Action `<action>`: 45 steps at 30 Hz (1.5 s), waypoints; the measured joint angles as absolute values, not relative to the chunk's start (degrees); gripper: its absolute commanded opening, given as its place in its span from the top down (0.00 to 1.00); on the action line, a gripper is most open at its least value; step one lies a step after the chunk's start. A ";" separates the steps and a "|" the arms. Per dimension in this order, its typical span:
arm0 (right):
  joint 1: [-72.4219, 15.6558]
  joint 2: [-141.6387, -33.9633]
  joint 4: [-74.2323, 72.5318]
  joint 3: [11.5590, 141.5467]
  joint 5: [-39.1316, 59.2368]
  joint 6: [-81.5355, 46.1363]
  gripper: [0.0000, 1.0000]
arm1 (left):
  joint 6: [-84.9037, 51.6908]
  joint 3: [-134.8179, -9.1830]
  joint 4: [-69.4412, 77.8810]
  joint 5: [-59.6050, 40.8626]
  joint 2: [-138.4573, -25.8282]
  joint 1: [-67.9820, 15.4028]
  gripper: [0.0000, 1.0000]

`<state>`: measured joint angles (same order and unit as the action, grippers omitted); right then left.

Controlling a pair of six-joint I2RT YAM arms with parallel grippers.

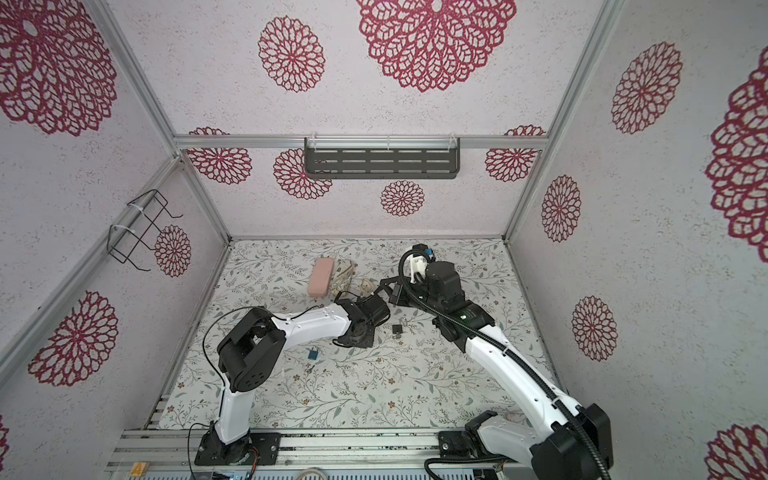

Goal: Unlock with the key
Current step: 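Lower the left gripper onto the small brass padlock and grasp it, then lift the brass padlock with the left gripper while the right arm brings the key, then push the silver key in the right gripper into the brass padlock's keyhole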

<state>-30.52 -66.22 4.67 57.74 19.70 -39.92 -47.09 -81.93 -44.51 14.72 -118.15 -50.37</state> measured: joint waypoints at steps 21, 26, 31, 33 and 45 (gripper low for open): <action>-29.67 -58.22 12.73 54.54 16.45 -37.95 1.00 | -53.43 -75.00 -39.99 14.31 -103.22 -47.05 1.00; -29.93 -57.04 11.75 49.41 15.18 -38.17 1.00 | -57.87 -72.62 -36.34 14.48 -95.96 -44.12 1.00; -32.86 -58.83 9.15 44.34 12.80 -38.65 1.00 | -62.02 -69.73 -32.29 14.70 -90.24 -42.33 1.00; -35.62 -60.10 6.48 42.46 11.42 -39.24 1.00 | -63.40 -68.93 -31.16 14.79 -88.14 -41.89 1.00; -48.53 -70.15 -16.14 36.12 2.68 -44.27 1.00 | -67.05 -68.45 -27.14 14.74 -85.08 -41.76 1.00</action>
